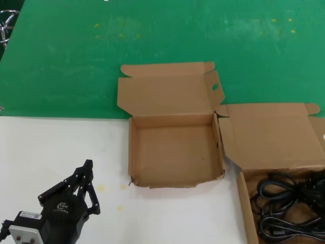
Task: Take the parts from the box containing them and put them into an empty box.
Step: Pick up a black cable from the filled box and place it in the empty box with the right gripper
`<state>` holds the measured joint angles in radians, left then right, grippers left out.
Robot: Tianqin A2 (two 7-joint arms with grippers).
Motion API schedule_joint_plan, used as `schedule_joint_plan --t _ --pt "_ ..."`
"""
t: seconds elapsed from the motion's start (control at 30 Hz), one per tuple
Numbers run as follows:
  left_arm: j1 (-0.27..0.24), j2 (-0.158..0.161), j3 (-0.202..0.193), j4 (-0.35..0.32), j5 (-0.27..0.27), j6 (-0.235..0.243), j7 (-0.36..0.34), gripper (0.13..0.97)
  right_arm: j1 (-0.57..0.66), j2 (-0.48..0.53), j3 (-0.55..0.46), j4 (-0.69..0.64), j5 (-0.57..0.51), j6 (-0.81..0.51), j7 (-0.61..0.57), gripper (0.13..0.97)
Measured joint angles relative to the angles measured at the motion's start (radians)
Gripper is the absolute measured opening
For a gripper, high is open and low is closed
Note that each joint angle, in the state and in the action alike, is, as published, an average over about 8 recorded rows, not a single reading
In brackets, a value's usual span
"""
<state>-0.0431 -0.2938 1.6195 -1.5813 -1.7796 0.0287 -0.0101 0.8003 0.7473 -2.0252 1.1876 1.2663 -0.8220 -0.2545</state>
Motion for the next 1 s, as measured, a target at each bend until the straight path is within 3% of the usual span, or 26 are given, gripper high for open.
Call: schedule_joint_plan --t 0.33,0.77,1.0 --pt "0.000 0.000 0.000 0.000 0.000 0.000 0.000 0.133 0.008 0.006 0.016 0.040 -0.022 -0.010 0.063 0.187" --pt "0.000 0.000 0.000 0.000 0.000 0.000 0.000 0.133 0.054 -0.027 0.092 0.294 -0.202 -0.035 0.406 0.185" --pt "0.000 0.000 0.000 0.000 0.000 0.000 0.000 0.133 0.131 -0.105 0.067 0.333 -0.217 -0.052 0.401 0.184"
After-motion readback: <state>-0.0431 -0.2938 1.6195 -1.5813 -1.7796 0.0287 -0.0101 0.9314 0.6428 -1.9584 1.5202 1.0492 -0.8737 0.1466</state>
